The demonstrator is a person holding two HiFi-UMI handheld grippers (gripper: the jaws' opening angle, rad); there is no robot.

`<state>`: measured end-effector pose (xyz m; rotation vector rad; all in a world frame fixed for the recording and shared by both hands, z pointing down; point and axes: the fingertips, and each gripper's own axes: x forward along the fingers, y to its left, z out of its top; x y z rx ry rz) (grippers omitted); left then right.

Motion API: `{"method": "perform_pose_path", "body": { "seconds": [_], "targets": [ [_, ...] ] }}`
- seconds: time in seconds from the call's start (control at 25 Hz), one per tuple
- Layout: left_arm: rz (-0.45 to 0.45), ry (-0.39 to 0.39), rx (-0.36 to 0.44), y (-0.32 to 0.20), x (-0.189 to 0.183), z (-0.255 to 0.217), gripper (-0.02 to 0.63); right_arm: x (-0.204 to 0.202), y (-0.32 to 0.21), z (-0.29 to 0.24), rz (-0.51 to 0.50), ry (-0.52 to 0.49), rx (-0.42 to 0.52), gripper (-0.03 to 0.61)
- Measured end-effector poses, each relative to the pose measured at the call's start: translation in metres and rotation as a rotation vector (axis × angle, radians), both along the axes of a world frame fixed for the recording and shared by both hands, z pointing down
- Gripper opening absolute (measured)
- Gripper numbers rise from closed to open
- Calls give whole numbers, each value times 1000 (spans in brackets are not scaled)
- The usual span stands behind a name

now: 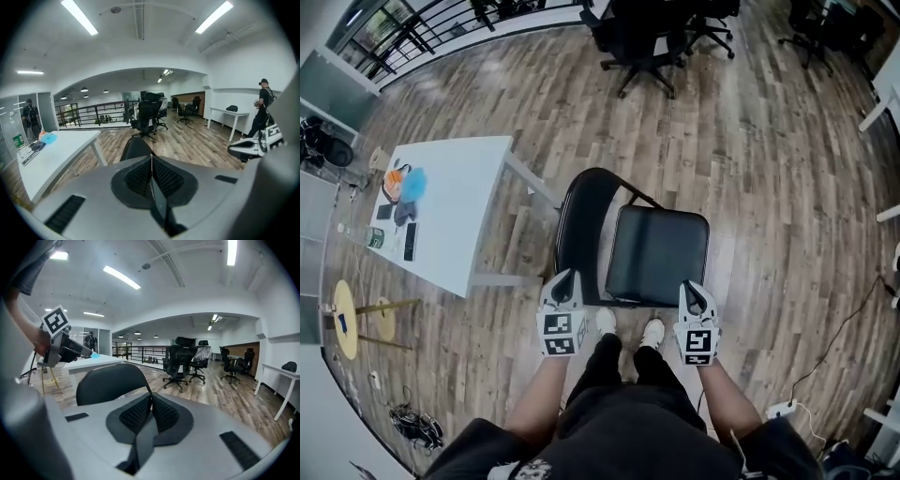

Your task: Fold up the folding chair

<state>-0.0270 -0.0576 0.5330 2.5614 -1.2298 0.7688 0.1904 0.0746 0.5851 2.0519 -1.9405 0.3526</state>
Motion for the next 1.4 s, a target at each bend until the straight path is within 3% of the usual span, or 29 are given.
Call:
{"method": "perform_pose_path", "body": {
  "seconds": [0.12,0.24,0.36,0.52,0.76,0.92,1.16,1.4],
  "targets": [
    [-19,-21,-9,-20,-4,9,14,15,-1,29,18,-32,-47,16],
    [-30,-49,-23,-40,-6,22,87,32,-1,63,36,-81,-99,26],
    [-56,-71,-64,-57,-15,36,208,42,-4,95,38,-164,-162,168],
    [-66,-105,-93,-71,-20,55,256,65,8,154,110,-304,-266,219],
    [-36,-186,-148,-92,-28,96,284,90,33,267,176,-550,-473,276],
    [-6,-163,-246,-95,-19,124,296,103,45,332,212,-664,-567,309],
    [15,-195,-308,-103,-17,162,296,102,55,411,266,-866,-614,337],
    [59,-179,-407,-93,-2,188,296,113,60,456,249,-950,-618,354]
  ]
}}
